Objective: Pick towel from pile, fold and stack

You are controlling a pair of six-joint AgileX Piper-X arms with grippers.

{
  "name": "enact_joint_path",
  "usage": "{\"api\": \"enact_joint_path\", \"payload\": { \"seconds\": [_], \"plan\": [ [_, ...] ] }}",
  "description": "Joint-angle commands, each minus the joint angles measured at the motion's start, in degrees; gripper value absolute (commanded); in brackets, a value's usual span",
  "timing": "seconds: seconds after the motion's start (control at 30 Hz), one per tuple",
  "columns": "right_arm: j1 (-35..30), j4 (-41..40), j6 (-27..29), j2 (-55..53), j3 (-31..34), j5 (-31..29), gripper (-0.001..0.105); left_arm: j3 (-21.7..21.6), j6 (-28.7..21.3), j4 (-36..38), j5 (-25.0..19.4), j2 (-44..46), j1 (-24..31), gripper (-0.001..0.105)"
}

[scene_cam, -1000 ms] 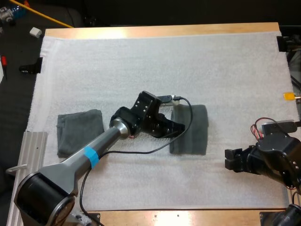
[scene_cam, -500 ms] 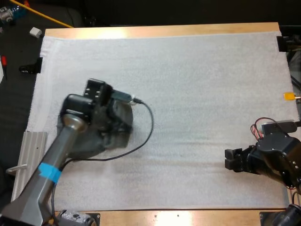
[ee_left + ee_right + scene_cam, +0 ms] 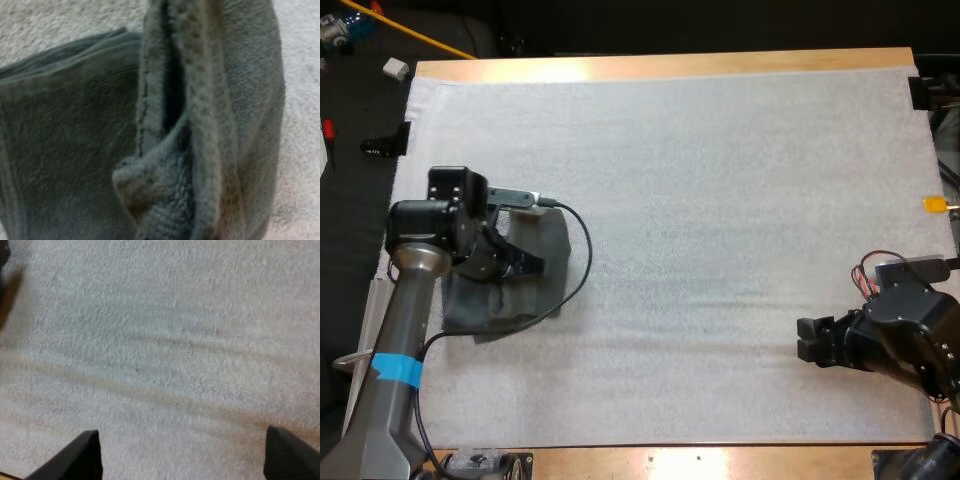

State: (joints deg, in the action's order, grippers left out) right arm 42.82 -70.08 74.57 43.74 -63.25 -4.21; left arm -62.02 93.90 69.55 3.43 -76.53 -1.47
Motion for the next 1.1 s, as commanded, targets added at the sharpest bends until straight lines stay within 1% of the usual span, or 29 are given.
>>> {"api": "enact_joint_path", "payload": {
  "seconds": [0.0, 0.3, 0.37, 0.43, 0.63, 0.67, 0.7, 0.77, 0.87, 0.93, 0.97, 1.07],
  "plan": [
    [-0.16, -0.58, 0.03, -0.31, 0.0, 0.02, 0.065, 0.59, -0.61, 0.87, 0.48, 0.63, 2.78, 0.0],
    [-0.09, -0.76, -0.15, -0.33, 0.0, 0.01, 0.065, 2.44, -0.94, 0.22, -0.21, 0.45, 7.72, 0.0],
    [-0.1, -0.95, -0.12, -0.43, -0.03, 0.02, 0.065, 2.65, -0.9, -0.05, -0.37, 0.58, 8.5, 0.0],
    [-0.02, -0.3, 0.06, 0.02, -0.07, 0.09, 0.065, 2.29, -1.3, 0.26, -0.33, 0.16, 8.01, 0.001],
    [0.02, -0.14, 0.17, -0.14, -0.15, 0.72, 0.065, 2.26, -2.03, 0.28, -4.36, 0.01, 8.26, 0.001],
    [0.08, -0.06, 0.13, -0.17, -0.2, 0.89, 0.065, 2.28, -2.13, 0.19, -5.06, 0.03, 8.34, 0.004],
    [0.08, -0.1, 0.11, -0.19, -0.15, 1.17, 0.065, 2.29, -2.25, 0.25, -5.62, 0.06, 8.34, 0.009],
    [0.14, -0.21, 0.1, -0.09, -0.15, 1.62, 0.065, 2.35, -2.3, 0.19, -6.62, -0.11, 8.38, 0.023],
    [0.08, 0.08, 0.17, -0.16, -0.1, 2.91, 0.065, 2.31, -2.31, 0.16, -8.02, -0.22, 8.4, 0.048],
    [0.12, 0.19, 0.13, -0.12, -0.03, 3.73, 0.065, 2.31, -2.36, 0.17, -9.96, -0.42, 8.46, 0.06],
    [0.07, 0.26, 0.11, -0.06, -0.11, 4.12, 0.065, 2.33, -2.27, 0.22, -11.34, -0.5, 8.54, 0.062],
    [0.13, 0.98, 0.11, -0.07, -0.05, 5.26, 0.065, 2.28, -1.97, 0.21, -14.49, -0.44, 8.74, 0.059]
  ]
}}
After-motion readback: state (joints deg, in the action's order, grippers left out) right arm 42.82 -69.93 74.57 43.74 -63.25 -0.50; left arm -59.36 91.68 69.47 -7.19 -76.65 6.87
